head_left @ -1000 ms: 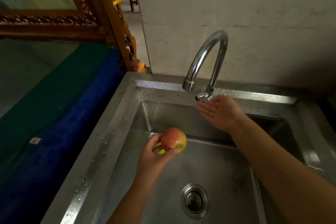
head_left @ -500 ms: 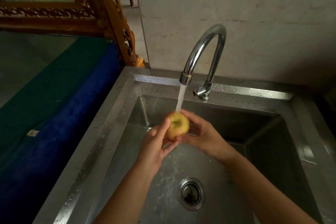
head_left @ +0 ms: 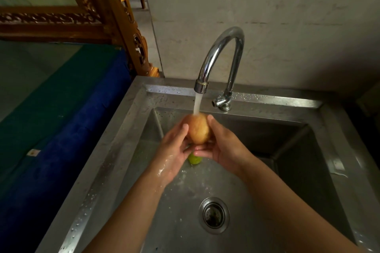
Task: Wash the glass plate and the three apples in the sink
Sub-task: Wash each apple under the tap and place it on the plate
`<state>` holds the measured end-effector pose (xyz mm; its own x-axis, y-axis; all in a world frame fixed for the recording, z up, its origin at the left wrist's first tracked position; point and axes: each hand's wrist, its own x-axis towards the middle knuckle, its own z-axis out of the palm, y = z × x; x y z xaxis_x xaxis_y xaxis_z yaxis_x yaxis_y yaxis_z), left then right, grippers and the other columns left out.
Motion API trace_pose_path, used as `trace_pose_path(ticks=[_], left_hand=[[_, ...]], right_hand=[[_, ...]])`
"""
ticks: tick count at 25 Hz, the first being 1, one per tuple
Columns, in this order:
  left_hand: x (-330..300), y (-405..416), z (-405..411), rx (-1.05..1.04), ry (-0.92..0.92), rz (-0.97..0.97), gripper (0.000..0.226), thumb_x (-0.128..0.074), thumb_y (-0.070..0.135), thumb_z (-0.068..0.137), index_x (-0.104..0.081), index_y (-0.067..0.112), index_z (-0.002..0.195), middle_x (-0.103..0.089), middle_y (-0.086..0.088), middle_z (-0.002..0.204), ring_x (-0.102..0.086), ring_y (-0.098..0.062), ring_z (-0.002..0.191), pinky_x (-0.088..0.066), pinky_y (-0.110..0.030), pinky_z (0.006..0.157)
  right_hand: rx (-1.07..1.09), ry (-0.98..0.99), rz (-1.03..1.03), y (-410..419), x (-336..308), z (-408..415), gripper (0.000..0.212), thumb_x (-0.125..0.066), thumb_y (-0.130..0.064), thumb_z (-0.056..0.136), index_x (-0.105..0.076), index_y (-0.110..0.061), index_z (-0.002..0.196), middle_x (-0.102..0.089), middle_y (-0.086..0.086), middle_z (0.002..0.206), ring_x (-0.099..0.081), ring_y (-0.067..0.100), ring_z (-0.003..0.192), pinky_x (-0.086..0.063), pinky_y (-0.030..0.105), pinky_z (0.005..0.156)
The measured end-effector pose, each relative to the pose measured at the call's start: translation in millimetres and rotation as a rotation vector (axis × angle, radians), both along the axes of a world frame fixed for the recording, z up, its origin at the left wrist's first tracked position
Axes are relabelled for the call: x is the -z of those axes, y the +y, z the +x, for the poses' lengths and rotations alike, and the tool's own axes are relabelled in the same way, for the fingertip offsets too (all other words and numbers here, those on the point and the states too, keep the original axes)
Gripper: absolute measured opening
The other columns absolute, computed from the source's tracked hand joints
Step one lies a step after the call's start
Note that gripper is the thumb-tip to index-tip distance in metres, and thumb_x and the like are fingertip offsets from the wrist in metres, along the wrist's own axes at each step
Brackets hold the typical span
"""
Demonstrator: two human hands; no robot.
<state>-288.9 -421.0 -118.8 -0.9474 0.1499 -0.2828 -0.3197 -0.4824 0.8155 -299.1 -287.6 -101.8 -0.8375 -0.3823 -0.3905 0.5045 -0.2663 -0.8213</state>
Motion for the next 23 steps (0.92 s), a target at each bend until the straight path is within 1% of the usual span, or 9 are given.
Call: trace_pose_path(ticks=[3,5,8,11,14,16,17,19,23], left_hand=[[-2.0,1.7,-1.4,-0.05,-0.072,-0.055,0.047,-0.048,0.035,0.086,-0.052,0.012,0.126,-0.059,-0.019,0.12,-0.061,-0.023,0.1,-0.057,-0.027,0.066],[-5.6,2.7,-2.4,-0.059,-0.124,-0.096,0.042,-0.046,0.04,0.088,-0.057,0.015,0.12,-0.062,-0.014,0.109,-0.062,-0.019,0.092,-0.054,-0.028,0.063],[-6.7,0.4,1.3,-0.046,-0.122,-0.122,0.028,-0.048,0.037,0.088,-0.06,0.027,0.111,-0.064,-0.007,0.109,-0.061,-0.017,0.097,-0.051,-0.029,0.074],[-7.2,-3.5,3.1,-0.069,-0.152,-0.11,0.026,-0.051,0.031,0.088,-0.059,0.024,0.111,-0.063,-0.01,0.117,-0.063,-0.019,0.102,-0.051,-0.03,0.08],[-6.6,-1.4,1.9,-0.157,-0.241,-0.103,0.013,-0.057,0.025,0.087,-0.063,0.025,0.098,-0.062,-0.013,0.115,-0.062,-0.024,0.103,-0.054,-0.032,0.074],[-5.2,0.9,0.6,-0.173,-0.29,-0.087,0.015,-0.059,0.027,0.085,-0.063,0.024,0.099,-0.06,-0.014,0.115,-0.06,-0.029,0.106,-0.056,-0.036,0.075],[-5.3,0.6,0.4,-0.154,-0.298,-0.077,0.02,-0.06,0.029,0.084,-0.062,0.023,0.103,-0.059,-0.015,0.115,-0.061,-0.029,0.105,-0.058,-0.035,0.073],[-8.0,-1.7,-1.0,-0.087,-0.271,-0.104,0.032,-0.059,0.033,0.084,-0.059,0.021,0.113,-0.06,-0.016,0.116,-0.063,-0.026,0.101,-0.059,-0.03,0.066],[-13.2,-13.1,-5.8,0.055,-0.12,-0.105,0.055,-0.064,0.03,0.071,-0.052,0.023,0.125,-0.055,-0.011,0.128,-0.059,-0.027,0.112,-0.057,-0.034,0.081]], right_hand=[[-0.039,0.041,-0.002,-8.2,0.0,4.9,0.038,-0.045,-0.035,0.093,-0.03,-0.036,0.128,-0.059,0.012,0.091,-0.062,0.017,0.057,-0.061,0.031,0.057],[-0.079,0.153,0.145,-9.6,-0.3,7.8,0.041,-0.045,-0.038,0.091,-0.03,-0.025,0.127,-0.058,0.013,0.085,-0.06,0.016,0.054,-0.058,0.031,0.05],[-0.002,0.19,0.352,-8.5,5.1,1.1,0.052,-0.024,-0.05,0.094,-0.039,-0.005,0.114,-0.054,0.009,0.058,-0.049,0.015,0.038,-0.041,0.021,0.037],[-0.03,0.204,0.458,-10.1,8.2,-2.8,0.054,-0.014,-0.05,0.095,-0.046,-0.006,0.096,-0.052,0.007,0.051,-0.046,0.015,0.032,-0.036,0.021,0.035],[-0.021,0.293,0.51,-9.9,13.8,-0.1,0.039,-0.034,-0.045,0.093,-0.041,-0.019,0.122,-0.058,0.013,0.092,-0.065,0.023,0.066,-0.057,0.035,0.054],[-0.018,0.348,0.45,-11.5,16.9,0.7,0.042,-0.043,-0.039,0.092,-0.038,-0.022,0.13,-0.047,0.016,0.119,-0.062,0.031,0.099,-0.059,0.044,0.07],[-0.007,0.363,0.45,-12.5,15.5,-1.0,0.042,-0.042,-0.039,0.092,-0.039,-0.02,0.13,-0.045,0.017,0.121,-0.061,0.031,0.101,-0.059,0.043,0.067],[0.031,0.345,0.469,-11.9,12.5,-10.7,0.041,-0.032,-0.043,0.094,-0.044,-0.012,0.119,-0.054,0.016,0.103,-0.064,0.026,0.075,-0.055,0.034,0.051],[-0.016,0.215,0.567,-5.8,7.8,-25.1,0.061,-0.014,-0.054,0.093,-0.053,-0.01,0.074,-0.049,0.009,0.052,-0.047,0.01,0.034,-0.04,0.018,0.04]])
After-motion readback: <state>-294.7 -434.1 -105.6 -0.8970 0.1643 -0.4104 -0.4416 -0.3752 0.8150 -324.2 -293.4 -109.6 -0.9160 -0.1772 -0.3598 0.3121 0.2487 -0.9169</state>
